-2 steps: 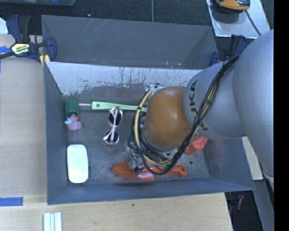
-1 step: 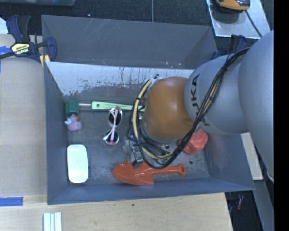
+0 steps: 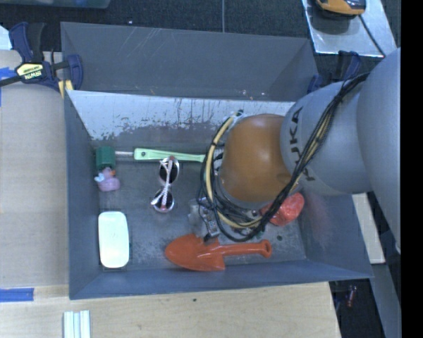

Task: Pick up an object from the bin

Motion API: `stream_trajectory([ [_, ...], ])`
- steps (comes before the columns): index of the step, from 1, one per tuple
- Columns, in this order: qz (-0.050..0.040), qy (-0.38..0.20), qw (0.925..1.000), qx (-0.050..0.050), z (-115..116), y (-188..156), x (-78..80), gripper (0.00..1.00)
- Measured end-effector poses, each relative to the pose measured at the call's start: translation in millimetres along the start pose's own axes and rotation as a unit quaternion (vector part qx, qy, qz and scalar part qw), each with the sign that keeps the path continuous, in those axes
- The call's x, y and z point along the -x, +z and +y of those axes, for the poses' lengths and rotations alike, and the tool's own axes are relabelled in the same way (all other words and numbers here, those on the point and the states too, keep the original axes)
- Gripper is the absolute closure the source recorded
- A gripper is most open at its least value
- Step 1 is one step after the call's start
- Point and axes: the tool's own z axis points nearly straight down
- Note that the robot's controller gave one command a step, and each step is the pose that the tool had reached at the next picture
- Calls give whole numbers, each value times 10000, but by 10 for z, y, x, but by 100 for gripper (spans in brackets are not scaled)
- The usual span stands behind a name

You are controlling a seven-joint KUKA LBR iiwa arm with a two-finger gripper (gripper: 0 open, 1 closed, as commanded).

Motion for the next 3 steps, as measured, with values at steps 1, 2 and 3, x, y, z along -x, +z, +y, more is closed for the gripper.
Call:
stream_trajectory([
  [1,-42,-1277,9918,3,-291,90,35,100],
  [2,-32,-1311,9914,3,-435,92,-9,100],
  [3,-36,-2113,9774,-4,-535,-4,-70,100],
])
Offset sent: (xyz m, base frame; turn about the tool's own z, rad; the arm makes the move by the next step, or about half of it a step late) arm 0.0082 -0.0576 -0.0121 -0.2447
